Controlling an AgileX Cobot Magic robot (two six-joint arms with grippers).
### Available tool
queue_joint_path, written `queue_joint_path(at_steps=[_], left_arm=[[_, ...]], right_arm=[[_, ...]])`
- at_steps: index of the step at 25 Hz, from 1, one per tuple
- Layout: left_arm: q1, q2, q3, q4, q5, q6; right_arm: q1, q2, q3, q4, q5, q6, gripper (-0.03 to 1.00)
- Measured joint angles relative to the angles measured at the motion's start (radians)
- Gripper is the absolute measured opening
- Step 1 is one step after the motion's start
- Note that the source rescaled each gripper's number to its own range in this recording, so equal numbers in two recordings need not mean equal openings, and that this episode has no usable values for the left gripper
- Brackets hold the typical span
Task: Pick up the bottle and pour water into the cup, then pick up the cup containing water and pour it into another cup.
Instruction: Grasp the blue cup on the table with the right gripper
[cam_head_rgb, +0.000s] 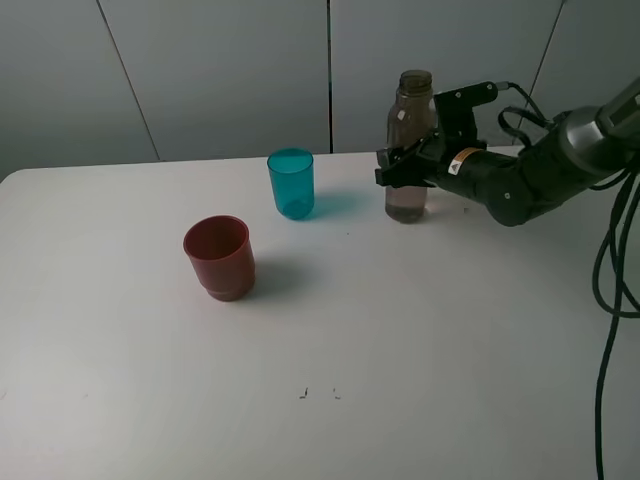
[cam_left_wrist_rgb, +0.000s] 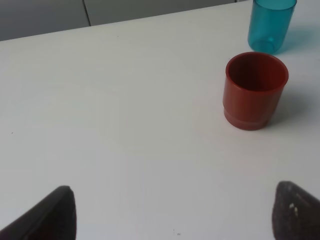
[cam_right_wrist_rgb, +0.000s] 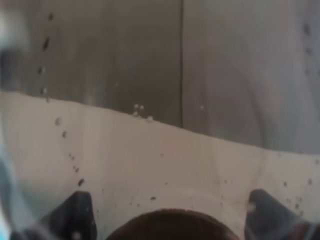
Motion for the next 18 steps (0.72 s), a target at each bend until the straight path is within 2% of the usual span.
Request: queue_joint_path(at_steps=[4, 11, 18], left_arm=[[0.000, 0.000, 0.000, 0.000, 0.000, 0.000], [0.000, 0.000, 0.000, 0.000, 0.000, 0.002], [0.000, 0.000, 0.000, 0.000, 0.000, 0.002]], right_arm=[[0.013, 0.000, -0.093, -0.036, 0.046, -0.008, 0.01], [0.018, 0.000, -0.191, -0.085, 0.102, -0.094, 0.01], [0.046, 0.036, -0.292, -0.103, 0.124, -0.165, 0.01]])
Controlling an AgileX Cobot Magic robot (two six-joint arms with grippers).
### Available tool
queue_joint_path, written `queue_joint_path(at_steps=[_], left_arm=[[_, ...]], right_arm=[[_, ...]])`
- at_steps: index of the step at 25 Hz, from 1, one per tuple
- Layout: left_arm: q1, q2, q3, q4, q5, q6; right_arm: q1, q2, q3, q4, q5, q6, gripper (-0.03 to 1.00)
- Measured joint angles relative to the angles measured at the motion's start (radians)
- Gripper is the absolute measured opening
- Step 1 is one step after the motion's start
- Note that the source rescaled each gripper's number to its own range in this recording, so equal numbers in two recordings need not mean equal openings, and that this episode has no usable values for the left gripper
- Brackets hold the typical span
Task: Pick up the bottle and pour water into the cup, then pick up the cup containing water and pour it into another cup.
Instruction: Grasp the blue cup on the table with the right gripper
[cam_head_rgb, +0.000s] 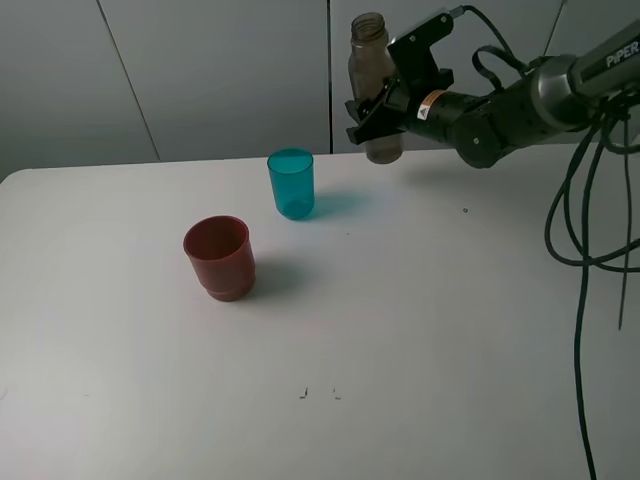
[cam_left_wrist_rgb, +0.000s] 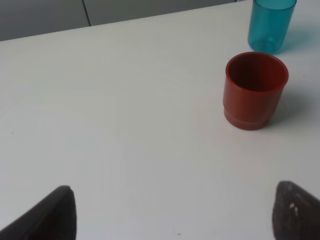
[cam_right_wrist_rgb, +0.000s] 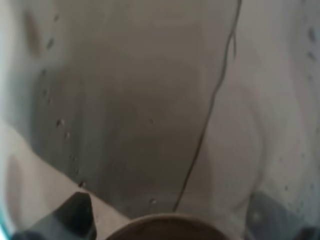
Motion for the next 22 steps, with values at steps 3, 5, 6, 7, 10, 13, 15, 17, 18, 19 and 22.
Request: queue_joint_path(at_steps=[3, 5, 6, 7, 10, 13, 15, 17, 18, 19, 22], left_arm=[[0.000, 0.000, 0.000, 0.000, 0.000, 0.000], [0.000, 0.000, 0.000, 0.000, 0.000, 0.000], [0.000, 0.000, 0.000, 0.000, 0.000, 0.000], [0.000, 0.000, 0.000, 0.000, 0.000, 0.000], [0.000, 0.000, 0.000, 0.000, 0.000, 0.000], [0.000, 0.000, 0.000, 0.000, 0.000, 0.000], [0.000, 0.000, 0.000, 0.000, 0.000, 0.000], [0.000, 0.000, 0.000, 0.000, 0.000, 0.000], [0.000, 0.000, 0.000, 0.000, 0.000, 0.000], [0.000, 0.000, 0.000, 0.000, 0.000, 0.000], [0.000, 0.000, 0.000, 0.000, 0.000, 0.000]], right_arm=[[0.023, 0.035, -0.060, -0.002, 0.042, -0.043, 0.01], [0.034, 0.052, -0.090, -0.007, 0.070, -0.091, 0.01], [0.042, 0.060, -0.103, -0.014, 0.077, -0.116, 0.01], [0.046, 0.069, -0.114, -0.018, 0.081, -0.143, 0.01], [0.053, 0.085, -0.139, -0.025, 0.084, -0.209, 0.01], [0.057, 0.097, -0.153, -0.025, 0.086, -0.298, 0.01], [0.061, 0.107, -0.159, -0.025, 0.088, -0.351, 0.01], [0.065, 0.111, -0.159, -0.025, 0.091, -0.405, 0.01], [0.065, 0.111, -0.161, -0.023, 0.091, -0.433, 0.01], [0.065, 0.113, -0.161, -0.023, 0.091, -0.457, 0.01], [0.065, 0.115, -0.163, -0.012, 0.091, -0.538, 0.01]])
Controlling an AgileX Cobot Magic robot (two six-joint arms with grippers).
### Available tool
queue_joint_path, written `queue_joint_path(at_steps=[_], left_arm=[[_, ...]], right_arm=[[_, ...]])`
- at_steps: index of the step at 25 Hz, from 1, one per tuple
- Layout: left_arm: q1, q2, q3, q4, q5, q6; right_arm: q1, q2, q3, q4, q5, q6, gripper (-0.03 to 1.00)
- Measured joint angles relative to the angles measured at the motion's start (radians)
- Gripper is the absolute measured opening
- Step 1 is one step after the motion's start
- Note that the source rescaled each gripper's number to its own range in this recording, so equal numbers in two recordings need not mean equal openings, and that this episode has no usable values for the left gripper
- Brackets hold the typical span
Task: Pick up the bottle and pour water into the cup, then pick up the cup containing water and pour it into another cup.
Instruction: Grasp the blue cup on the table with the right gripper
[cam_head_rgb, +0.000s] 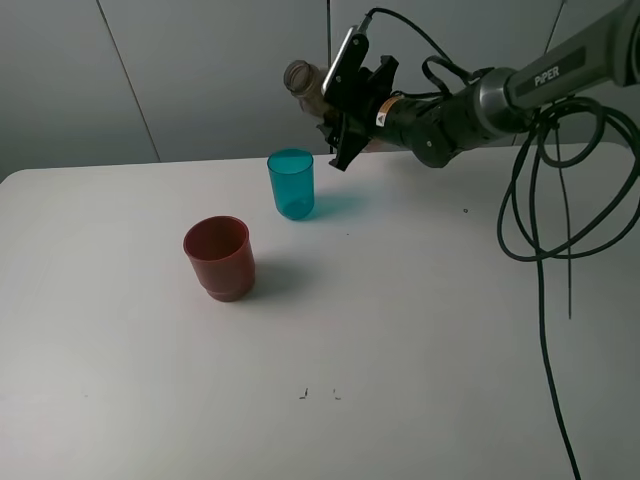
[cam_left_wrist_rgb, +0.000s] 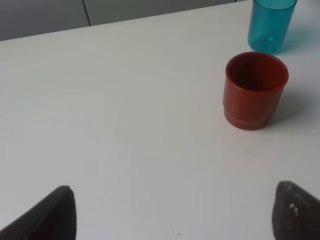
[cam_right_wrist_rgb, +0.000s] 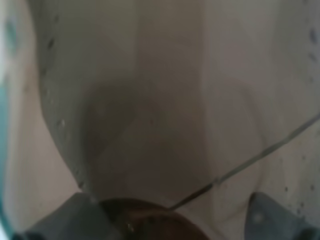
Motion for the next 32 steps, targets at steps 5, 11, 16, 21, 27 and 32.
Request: queue_joint_path(at_steps=[5, 11, 16, 21, 27, 32], left_arm=[[0.000, 0.000, 0.000, 0.000, 0.000, 0.000], [0.000, 0.000, 0.000, 0.000, 0.000, 0.000], [0.000, 0.000, 0.000, 0.000, 0.000, 0.000], [0.000, 0.000, 0.000, 0.000, 0.000, 0.000], [0.000, 0.000, 0.000, 0.000, 0.000, 0.000], [0.000, 0.000, 0.000, 0.000, 0.000, 0.000]], right_arm=[[0.000, 0.000, 0.000, 0.016, 0.000, -0.086, 0.01], [0.002, 0.009, -0.004, 0.058, 0.000, -0.196, 0.01], [0.005, 0.022, -0.015, 0.069, 0.004, -0.235, 0.01], [0.006, 0.058, -0.060, 0.071, 0.015, -0.292, 0.01], [0.006, 0.081, -0.079, 0.071, 0.026, -0.365, 0.01], [0.006, 0.081, -0.083, 0.071, 0.028, -0.455, 0.01]])
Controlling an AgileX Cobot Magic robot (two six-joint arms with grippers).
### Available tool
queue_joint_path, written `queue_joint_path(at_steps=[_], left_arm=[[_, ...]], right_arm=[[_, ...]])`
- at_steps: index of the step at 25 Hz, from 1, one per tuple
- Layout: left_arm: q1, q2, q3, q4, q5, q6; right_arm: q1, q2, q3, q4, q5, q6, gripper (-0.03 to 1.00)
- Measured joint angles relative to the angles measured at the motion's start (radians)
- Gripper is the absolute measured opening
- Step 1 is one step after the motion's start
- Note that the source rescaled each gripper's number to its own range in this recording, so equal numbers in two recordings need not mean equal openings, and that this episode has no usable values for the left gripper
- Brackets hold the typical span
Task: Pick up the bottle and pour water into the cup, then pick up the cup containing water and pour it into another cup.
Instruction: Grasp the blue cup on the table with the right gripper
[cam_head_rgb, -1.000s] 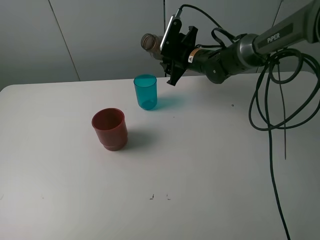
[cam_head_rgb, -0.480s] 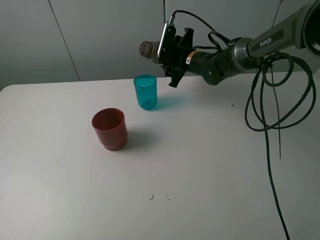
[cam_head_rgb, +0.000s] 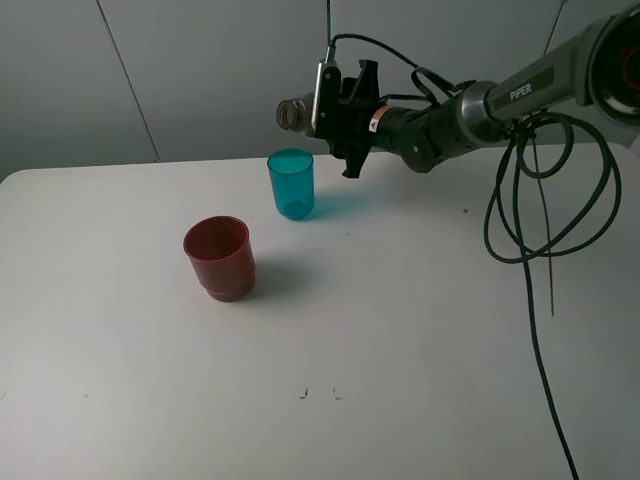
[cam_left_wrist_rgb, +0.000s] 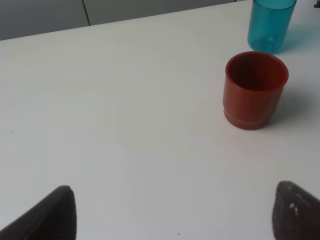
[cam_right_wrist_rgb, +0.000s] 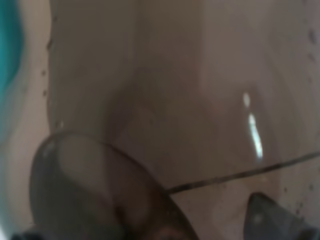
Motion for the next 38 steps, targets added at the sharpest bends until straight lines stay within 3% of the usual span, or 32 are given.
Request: queue_joint_path(at_steps=[16, 38], left_arm=[[0.000, 0.000, 0.000, 0.000, 0.000, 0.000], [0.000, 0.000, 0.000, 0.000, 0.000, 0.000]], right_arm=[[0.000, 0.000, 0.000, 0.026, 0.000, -0.200, 0.01], [-0.008, 0.000, 0.000, 0.051, -0.021, -0.308, 0.01]])
